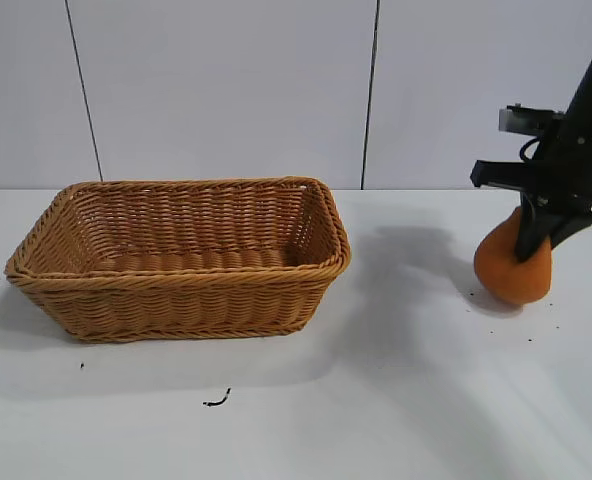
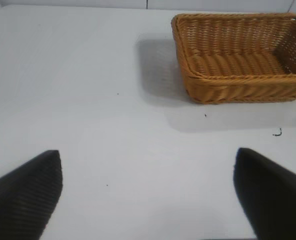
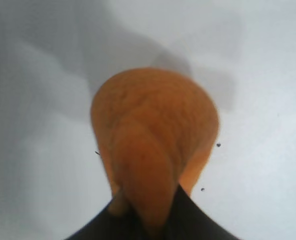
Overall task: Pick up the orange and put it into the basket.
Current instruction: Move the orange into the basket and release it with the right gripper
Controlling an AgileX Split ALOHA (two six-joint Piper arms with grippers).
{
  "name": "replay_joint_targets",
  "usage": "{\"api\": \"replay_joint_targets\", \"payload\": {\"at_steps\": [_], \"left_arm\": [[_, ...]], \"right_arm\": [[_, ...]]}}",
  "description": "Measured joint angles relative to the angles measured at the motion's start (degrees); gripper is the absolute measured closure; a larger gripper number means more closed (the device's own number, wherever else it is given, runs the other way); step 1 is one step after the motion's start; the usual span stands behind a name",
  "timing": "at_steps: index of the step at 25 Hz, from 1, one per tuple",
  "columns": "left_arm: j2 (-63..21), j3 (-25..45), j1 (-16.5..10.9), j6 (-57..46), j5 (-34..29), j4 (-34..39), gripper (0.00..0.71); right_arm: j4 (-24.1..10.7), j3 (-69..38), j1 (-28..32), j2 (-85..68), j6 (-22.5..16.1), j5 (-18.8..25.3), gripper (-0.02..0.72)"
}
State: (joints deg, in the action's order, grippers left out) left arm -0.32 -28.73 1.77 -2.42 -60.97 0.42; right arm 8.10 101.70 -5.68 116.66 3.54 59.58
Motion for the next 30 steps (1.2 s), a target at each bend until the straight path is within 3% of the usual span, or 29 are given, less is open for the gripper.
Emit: {"api": "replay_joint_targets", "payload": {"at_steps": [10,18,23,26,28,30], "left_arm": [[0.0,0.0,0.0,0.0,0.0,0.0,0.044],[0.0,0.0,0.0,0.0,0.0,0.0,0.044],[0.0,0.0,0.0,0.0,0.0,0.0,0.044],[0.0,0.0,0.0,0.0,0.0,0.0,0.044],[0.0,0.0,0.0,0.0,0.0,0.0,0.044],[0.0,0.0,0.0,0.0,0.0,0.0,0.044]], "right_arm": [[-0.6,6.7,-13.5,0.1,-2.7,-0.1,0.713],[0.0,6.7,-25.1,4.8,-4.4,-7.3,0.713],[0.3,6.8,-28.2,11.0,-5.7,-12.5,0.713],[0.6,6.8,-28.5,13.6,-5.8,-13.2,0.711],[0.7,6.8,-28.5,14.4,-5.8,-12.7,0.679],[0.7,6.8,-28.5,14.5,-6.0,-11.8,0.545]]}}
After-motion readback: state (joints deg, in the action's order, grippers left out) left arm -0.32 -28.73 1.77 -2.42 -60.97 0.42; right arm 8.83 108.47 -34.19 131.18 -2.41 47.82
